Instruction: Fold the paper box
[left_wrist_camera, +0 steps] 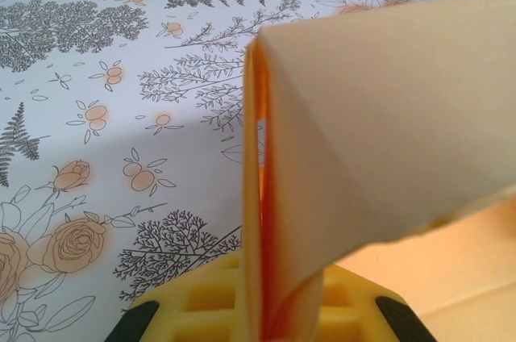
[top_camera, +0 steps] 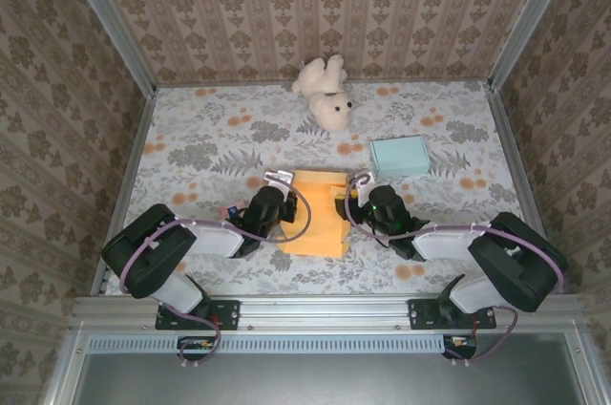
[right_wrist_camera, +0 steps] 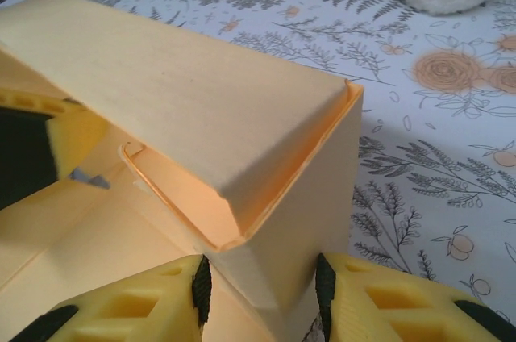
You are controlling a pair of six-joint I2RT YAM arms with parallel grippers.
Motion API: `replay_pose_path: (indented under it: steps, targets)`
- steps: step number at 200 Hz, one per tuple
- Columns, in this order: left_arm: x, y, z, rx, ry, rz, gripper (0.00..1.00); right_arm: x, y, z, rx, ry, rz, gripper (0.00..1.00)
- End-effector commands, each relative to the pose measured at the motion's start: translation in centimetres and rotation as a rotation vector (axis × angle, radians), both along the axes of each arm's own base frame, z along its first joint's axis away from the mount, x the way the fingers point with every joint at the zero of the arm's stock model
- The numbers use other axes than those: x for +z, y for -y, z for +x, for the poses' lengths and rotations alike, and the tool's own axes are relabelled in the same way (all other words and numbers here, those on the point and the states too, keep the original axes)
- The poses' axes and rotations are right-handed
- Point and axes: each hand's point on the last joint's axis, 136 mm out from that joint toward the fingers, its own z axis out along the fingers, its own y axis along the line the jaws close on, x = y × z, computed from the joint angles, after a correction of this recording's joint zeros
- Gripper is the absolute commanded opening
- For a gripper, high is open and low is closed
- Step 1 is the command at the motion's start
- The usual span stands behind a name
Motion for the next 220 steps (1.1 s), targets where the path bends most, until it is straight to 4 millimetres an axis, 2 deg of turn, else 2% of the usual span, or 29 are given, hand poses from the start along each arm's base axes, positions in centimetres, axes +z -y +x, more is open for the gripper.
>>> replay_pose_path:
  steps: [1,44,60,82,130,157,186,220]
  targets:
    - [0.3,1.6,-1.3,-0.063,-0.019,-0.048,0.0,1.9,0.2,2.2,-0.103,0.065,0.036,0.42]
    - [0.5,2.0,-1.9,-0.069,-0.045,-0.067,0.0,1.2,1.5,3.8,-0.206,0.1,-0.023,0.42]
    - [0.6,1.6,-1.8,-0.031,-0.063,-0.069,0.0,1.0,1.7,4.1,-0.231,0.11,-0.052,0.38]
    - [0.3,0.4,-1.4,0.073,-0.109,-0.048,0.0,0.6,2.0,4.2,-0.26,0.12,-0.114,0.36]
    - [-0.5,-3.7,-0.4,0.365,-0.17,0.042,0.0,-0.4,3.5,3.2,-0.334,0.112,-0.201,0.36]
    - [-0.7,-4.2,-0.3,0.407,-0.176,0.045,0.0,-0.5,4.2,2.8,-0.355,0.107,-0.213,0.36]
    - [-0.6,-4.6,-0.5,0.44,-0.193,0.041,0.0,-0.4,6.1,3.1,-0.454,0.104,-0.288,0.31]
    - [-0.4,-5.6,-0.7,0.497,-0.196,0.035,0.0,0.0,9.9,3.1,-0.667,0.106,-0.421,0.27]
